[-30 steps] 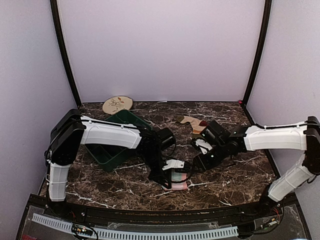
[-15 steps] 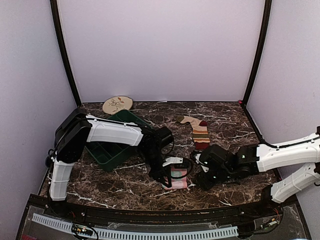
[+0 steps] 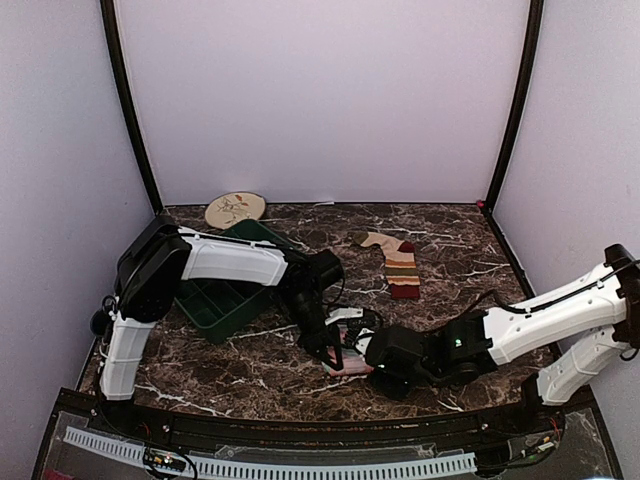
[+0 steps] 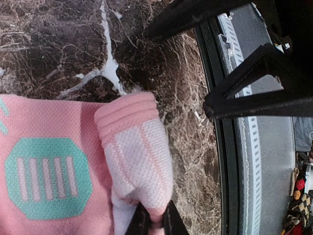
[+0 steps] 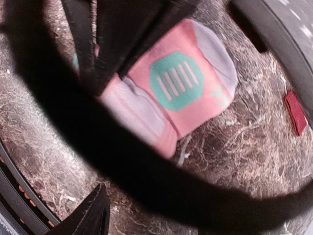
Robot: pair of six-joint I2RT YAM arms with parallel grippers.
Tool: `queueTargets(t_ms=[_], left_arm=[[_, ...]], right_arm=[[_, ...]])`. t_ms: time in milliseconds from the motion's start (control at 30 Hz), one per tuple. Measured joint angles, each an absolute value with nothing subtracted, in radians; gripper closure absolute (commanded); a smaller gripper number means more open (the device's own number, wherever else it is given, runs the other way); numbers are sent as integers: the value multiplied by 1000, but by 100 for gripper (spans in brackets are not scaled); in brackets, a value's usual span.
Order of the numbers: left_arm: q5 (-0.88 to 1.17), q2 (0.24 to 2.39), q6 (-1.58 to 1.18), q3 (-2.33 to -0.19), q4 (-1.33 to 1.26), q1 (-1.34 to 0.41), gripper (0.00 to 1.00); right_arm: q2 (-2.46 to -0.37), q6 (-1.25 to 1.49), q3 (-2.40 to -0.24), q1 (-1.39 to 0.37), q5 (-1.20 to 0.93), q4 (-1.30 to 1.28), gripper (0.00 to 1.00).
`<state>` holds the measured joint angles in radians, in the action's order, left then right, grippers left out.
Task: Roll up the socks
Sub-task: Roll the sock at the center of the board.
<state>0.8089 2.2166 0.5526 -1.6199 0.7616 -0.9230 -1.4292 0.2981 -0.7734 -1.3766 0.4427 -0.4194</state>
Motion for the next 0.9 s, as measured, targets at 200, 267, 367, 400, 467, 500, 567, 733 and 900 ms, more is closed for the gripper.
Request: queueTargets(t_ms=[200, 267, 367, 400, 467, 500, 567, 733, 900], left_arm=[[832, 2232, 549, -1634, 776, -918, 100], [837, 2236, 548, -1637, 780, -917, 100], [849, 2242, 546, -1640, 784, -913, 100], [853, 2244, 545, -1643, 786, -912, 100], [859, 2249, 545, -1648, 792, -910, 100], [862, 2250, 545, -1649, 794, -907, 100], [870, 2253, 545, -1650, 796, -905, 100], [883, 2257, 545, -1651, 799, -900, 100], [887, 2257, 545, -1651, 801, -898, 100]], right_arm=[[-1502, 178, -817, -1391, 474, -386, 35], [-1524, 140, -828, -1391, 482, -376, 31], [-1550, 93, -834, -1393, 494, -360, 30], [-1555, 78, -834, -1393, 496, -358, 30], [-1565, 50, -834, -1393, 496, -350, 30], [-1568, 38, -834, -1393, 498, -344, 30], [-1576, 17, -834, -1393, 500, -335, 29], [-1618, -27, -834, -1392, 519, -308, 29], [-1644, -62, -834, -1381, 525, -282, 29]])
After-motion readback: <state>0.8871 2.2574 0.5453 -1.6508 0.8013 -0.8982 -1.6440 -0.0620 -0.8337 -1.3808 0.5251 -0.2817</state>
